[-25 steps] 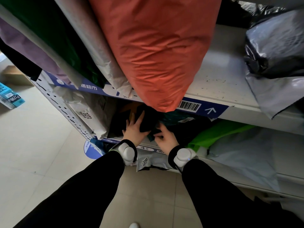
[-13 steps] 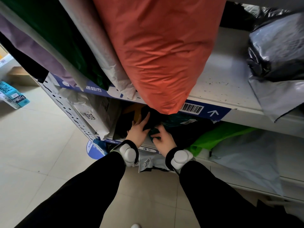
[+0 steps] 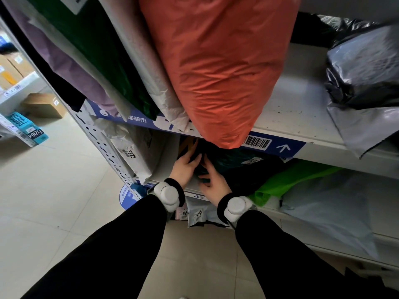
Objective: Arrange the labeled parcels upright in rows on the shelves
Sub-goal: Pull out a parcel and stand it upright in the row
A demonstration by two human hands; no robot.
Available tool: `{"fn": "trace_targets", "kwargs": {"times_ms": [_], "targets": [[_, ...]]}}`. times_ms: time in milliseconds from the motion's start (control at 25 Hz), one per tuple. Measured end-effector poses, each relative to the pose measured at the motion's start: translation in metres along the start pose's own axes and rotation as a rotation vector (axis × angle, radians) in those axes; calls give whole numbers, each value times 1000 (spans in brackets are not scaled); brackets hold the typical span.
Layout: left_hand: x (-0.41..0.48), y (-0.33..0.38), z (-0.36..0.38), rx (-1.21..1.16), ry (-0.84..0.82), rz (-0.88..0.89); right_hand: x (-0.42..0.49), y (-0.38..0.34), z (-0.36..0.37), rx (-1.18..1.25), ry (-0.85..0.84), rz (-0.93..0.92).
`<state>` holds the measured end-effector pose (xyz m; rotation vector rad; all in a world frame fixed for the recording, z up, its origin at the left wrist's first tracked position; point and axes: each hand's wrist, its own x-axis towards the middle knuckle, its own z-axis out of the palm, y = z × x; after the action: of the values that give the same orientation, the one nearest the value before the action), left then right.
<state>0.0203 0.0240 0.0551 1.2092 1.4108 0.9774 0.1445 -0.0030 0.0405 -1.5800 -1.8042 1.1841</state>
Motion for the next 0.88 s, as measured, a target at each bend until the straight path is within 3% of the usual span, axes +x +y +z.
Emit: {"fn": "trace_targets", "kwargs": {"times_ms": [320,520,760,880], "targets": [[2,5,-39,-245,78,-83,18,-3,40,-72,-85,40],[-2,5,-63,-416,104,-138,32,-15,70,-109,-32,46],[-8,-8,-87,-446,129,-199,49,-15,92,-14,-1,45],[-10,-12,-98,-336,140,-209,53,-14,104,-26,-19,42]]}}
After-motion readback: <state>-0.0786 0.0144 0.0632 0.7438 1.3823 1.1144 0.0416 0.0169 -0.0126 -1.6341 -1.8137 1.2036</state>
